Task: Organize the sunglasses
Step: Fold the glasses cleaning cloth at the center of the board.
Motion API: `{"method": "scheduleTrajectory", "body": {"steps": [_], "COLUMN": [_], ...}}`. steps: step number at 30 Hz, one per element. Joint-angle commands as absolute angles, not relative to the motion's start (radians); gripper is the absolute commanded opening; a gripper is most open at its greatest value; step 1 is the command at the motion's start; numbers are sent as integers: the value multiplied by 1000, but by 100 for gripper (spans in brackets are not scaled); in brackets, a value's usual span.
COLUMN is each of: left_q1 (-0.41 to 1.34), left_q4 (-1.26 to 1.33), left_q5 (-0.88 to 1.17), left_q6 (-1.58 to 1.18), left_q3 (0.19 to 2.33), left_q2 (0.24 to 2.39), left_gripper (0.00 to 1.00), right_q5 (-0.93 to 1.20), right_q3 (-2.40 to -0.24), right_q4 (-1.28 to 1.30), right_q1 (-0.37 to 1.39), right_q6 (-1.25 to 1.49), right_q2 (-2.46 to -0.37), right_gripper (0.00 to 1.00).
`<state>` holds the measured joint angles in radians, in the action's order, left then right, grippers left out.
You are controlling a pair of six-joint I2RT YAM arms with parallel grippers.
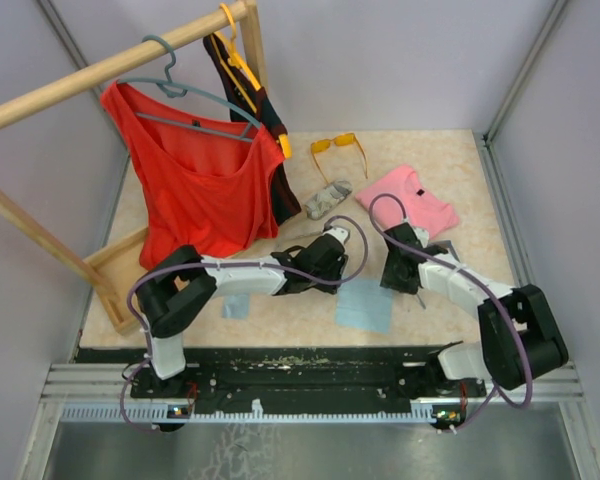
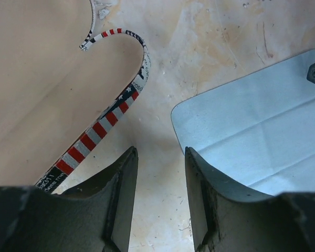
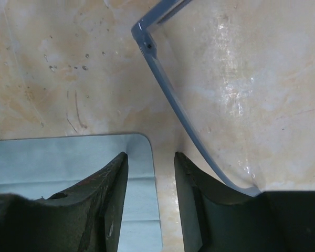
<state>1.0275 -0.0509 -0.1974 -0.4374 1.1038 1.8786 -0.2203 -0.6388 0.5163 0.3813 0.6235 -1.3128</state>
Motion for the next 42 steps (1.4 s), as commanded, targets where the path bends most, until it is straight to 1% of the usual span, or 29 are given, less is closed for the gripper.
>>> {"method": "scheduleTrajectory", "body": {"steps": [1,8,12,18,22,28,35,42], "left_q1": [1029,1029,1029,1029,1029,1030,1028,1026], "left_q4": [-24,-11,-3,-1,-2,-1,-4,7], "left_q5": [-199,-204,-204,-203,-204,-205,-219,-229], "left_q6": [-445,-462,-465,-458,-457,-456,-459,-476], "left_q3": [1084,1055,1037,1035,1038,1039,1037,1010], "left_q2": [1835,1803,1785,1776,1778,1774,1768,1744], "left_gripper": [47,46,45,45,45,44,44,44], "right_q5": [-226,-234,-228,-222,-214,-194,-191,-239], "right_q3": [-700,-707,-710,-713,-716,-718,-728,-754], "right_q4": [478,474,479,503,511,518,537,587], "right_q1": [373,373,373,373,374,373,373,375], "right_q6": [600,591,590,590,586,583,573,568], "right_q2": [-1344,-1375,-1389,-1393,-1398,-1417,-1445,-1472], "right_gripper": [40,38,33,30,25,20,20,20]}}
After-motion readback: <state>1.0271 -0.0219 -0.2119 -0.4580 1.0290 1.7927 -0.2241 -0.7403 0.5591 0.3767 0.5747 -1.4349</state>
